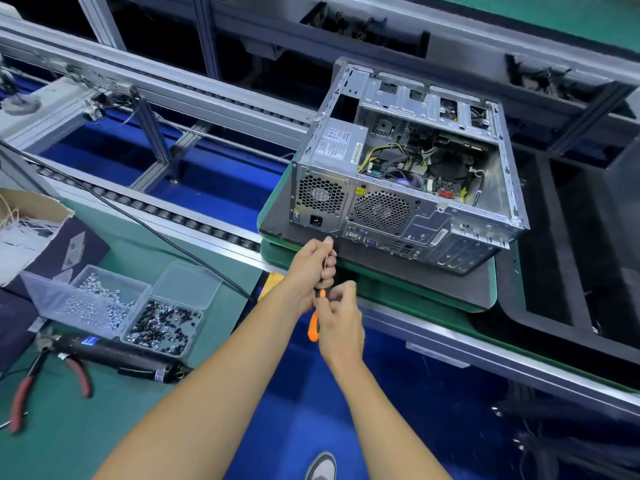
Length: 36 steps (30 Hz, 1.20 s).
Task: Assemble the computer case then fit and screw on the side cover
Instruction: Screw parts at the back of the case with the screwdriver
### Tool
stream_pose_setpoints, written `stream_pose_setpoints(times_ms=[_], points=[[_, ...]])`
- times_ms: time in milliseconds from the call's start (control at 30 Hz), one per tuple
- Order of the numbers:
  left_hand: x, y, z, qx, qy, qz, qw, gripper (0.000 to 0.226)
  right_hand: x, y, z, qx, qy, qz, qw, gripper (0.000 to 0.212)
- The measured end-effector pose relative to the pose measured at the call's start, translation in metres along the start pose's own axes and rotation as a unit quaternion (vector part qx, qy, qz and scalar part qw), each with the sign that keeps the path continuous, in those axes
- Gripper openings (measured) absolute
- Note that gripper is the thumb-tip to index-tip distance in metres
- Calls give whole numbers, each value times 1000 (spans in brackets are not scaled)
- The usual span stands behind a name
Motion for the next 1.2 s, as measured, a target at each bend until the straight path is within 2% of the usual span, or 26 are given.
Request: stream_pose_setpoints(times_ms=[33,167,267,500,700,767,833,933,1000,1067,1200], points=[[0,1,-1,-3,7,-2,1000,26,0,0,4,12,32,12,999,18],[-2,3,-4,-29,16,-1,999,26,6,4,5,4,131,59,990,25],[-5,2,0,-32,8,0,999,28,11,3,2,-23,124,69,990,21],[-16,0,1,-75,113,35,990,33,12,4,5,-32,132,54,989,25],[-25,-6,-4,-110,170,110,973,14,11,2,10,-41,160,51,985,20],[-27,-6,-6,-133,203,131,961,14,12,4,12,-36,157,48,986,22],[-31,-7,-9,-164,276,161,933,16,12,5,12,-33,157,47,986,25],[-41,-9,-8,-233,457,216,830,18,11,7,14,-34,162,48,985,22],[-45,-11,-7,-264,503,237,788,17,10,8,16,-32,169,53,984,22],[-48,-12,-7,-283,512,247,773,17,9,9,17,-34,173,51,983,22],[-50,-13,-7,-318,497,254,766,20,9,12,19,-37,179,43,982,21]])
Point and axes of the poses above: each hand's wrist, its own y-axis towards the middle knuckle, its own z-axis out of the palm, x = y × z, the point moved 6 cm from there along y, towards the middle knuckle, and after that the axes turned 6 degrees about -z, right-handed, at the moved point
